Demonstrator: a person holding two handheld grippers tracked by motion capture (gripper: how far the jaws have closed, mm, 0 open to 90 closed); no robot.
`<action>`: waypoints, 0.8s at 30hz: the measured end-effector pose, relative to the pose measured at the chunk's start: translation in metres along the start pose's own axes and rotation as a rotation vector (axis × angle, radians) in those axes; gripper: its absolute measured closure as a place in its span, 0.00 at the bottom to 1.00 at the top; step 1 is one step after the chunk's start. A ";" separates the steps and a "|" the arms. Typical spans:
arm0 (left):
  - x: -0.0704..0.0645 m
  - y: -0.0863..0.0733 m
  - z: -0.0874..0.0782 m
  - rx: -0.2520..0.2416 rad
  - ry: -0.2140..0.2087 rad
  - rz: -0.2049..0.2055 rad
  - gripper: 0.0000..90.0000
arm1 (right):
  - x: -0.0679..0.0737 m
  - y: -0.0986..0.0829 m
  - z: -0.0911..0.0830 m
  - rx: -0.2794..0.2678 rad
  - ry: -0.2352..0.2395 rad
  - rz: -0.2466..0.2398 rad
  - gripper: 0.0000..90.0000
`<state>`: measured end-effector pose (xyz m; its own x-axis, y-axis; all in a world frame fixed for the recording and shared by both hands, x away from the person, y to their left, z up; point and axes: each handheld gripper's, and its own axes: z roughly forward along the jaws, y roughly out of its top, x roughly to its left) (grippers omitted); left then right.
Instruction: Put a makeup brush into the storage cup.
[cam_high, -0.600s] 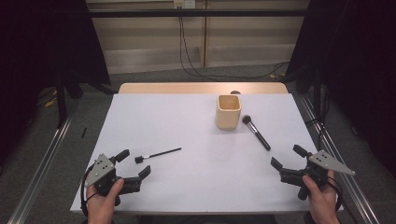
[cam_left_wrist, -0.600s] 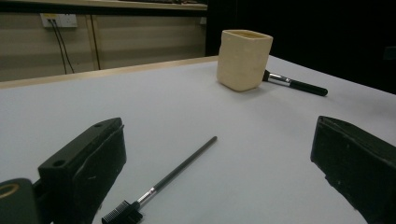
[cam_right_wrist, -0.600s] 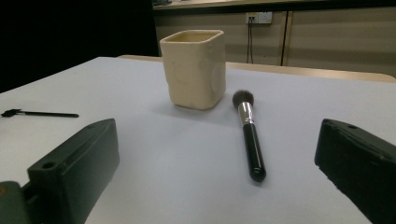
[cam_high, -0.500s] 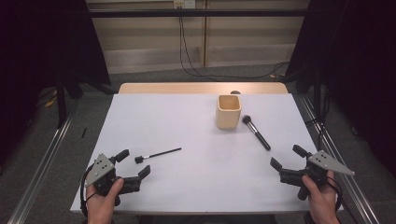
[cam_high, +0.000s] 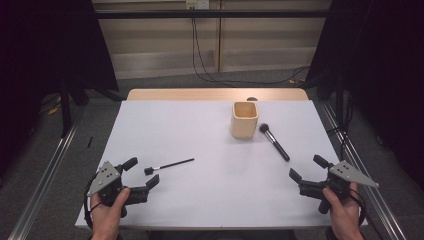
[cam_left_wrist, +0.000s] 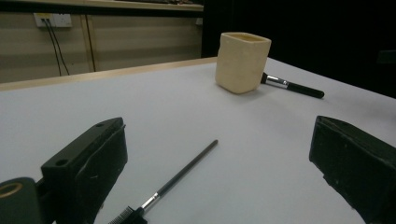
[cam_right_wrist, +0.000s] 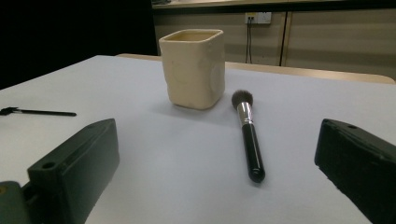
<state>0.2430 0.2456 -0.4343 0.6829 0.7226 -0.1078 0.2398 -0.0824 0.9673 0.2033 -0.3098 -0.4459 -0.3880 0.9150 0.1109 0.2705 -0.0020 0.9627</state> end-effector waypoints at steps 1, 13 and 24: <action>0.001 0.001 0.000 -0.004 0.004 0.007 0.05 | 0.000 0.000 0.000 -0.002 -0.002 0.001 0.00; 0.010 0.014 0.007 -0.032 0.036 0.021 0.04 | 0.003 0.001 -0.001 -0.002 0.014 -0.011 0.00; 0.012 0.024 0.018 -0.016 0.016 0.057 0.04 | 0.004 0.002 0.001 -0.005 0.021 -0.013 0.00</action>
<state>0.2696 0.2402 -0.4169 0.6841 0.7278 -0.0484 0.1892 -0.1129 0.9754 0.2033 -0.3052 -0.4441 -0.4100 0.9062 0.1033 0.2610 0.0080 0.9653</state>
